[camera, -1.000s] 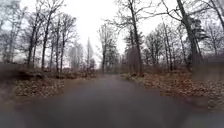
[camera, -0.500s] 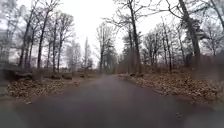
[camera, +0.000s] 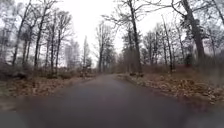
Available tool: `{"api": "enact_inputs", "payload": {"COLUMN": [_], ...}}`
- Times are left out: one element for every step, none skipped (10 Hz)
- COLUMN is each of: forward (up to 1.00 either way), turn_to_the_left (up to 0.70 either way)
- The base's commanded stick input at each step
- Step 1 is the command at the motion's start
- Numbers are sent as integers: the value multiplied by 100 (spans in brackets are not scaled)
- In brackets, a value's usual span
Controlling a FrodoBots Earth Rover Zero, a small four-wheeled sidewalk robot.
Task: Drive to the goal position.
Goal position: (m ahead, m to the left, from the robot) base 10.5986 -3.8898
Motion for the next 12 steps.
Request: {"api": "enact_inputs", "payload": {"forward": [100, 100, 100, 100, 100, 100, 100, 100, 100, 100, 100, 100], "turn_to_the_left": [0, 0, 19, 39, 40, 40, 34, 13, 1, 0, 0, 0]}}
